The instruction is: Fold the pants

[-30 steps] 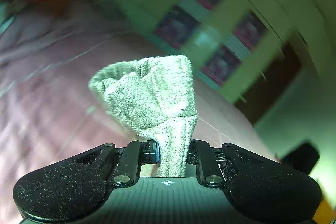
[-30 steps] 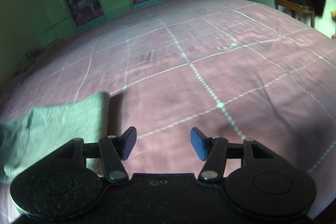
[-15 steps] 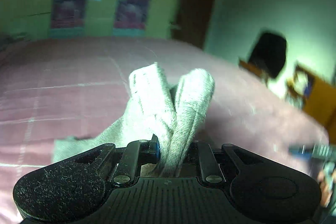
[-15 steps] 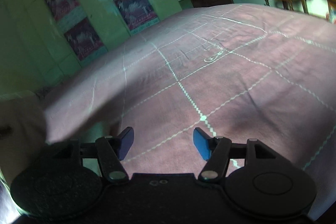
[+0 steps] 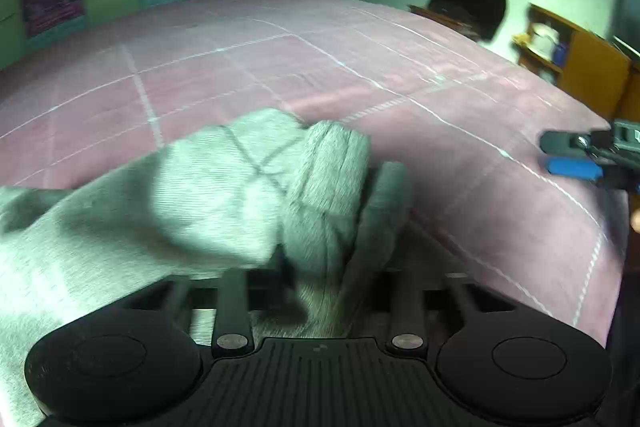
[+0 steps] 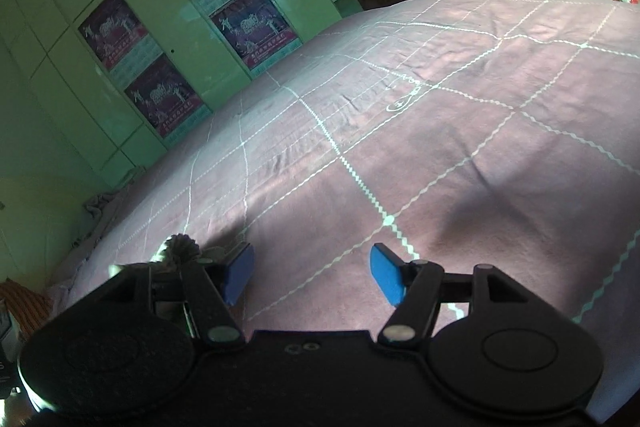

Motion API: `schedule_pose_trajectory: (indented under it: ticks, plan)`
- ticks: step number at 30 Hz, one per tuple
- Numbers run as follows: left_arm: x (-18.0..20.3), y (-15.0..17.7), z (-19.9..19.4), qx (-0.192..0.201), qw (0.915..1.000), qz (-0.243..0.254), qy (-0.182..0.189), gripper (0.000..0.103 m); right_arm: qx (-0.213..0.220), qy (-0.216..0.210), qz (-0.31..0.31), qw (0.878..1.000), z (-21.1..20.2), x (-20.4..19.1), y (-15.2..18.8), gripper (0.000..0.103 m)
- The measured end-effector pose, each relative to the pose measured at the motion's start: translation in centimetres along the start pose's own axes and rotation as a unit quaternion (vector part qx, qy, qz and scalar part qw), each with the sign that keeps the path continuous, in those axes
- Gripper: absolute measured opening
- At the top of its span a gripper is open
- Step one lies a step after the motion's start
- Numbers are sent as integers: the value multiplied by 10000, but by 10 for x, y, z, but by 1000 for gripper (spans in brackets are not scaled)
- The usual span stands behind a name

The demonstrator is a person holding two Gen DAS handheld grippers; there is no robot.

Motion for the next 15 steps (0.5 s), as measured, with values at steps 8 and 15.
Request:
schedule_pose_trajectory:
  ticks: [8, 15]
  plan:
    - [-52, 11, -69, 762, 9936, -755, -345, 95, 79, 80, -22, 9999, -7, -1, 0, 65]
    - [-170, 123, -159, 953, 9464, -2354, -1997, 95, 22, -144, -374, 9992, -26, -31, 16, 65]
Point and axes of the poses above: each gripper's, at about its wrist camera, not at the fingertips, and z roughly the way its jaws point, x to its right, y to its underside, the point moved 1 cm from there along z, roughly the way its jaws point, and after that the axes turned 8 degrees about -y, right-handed, at the moved point
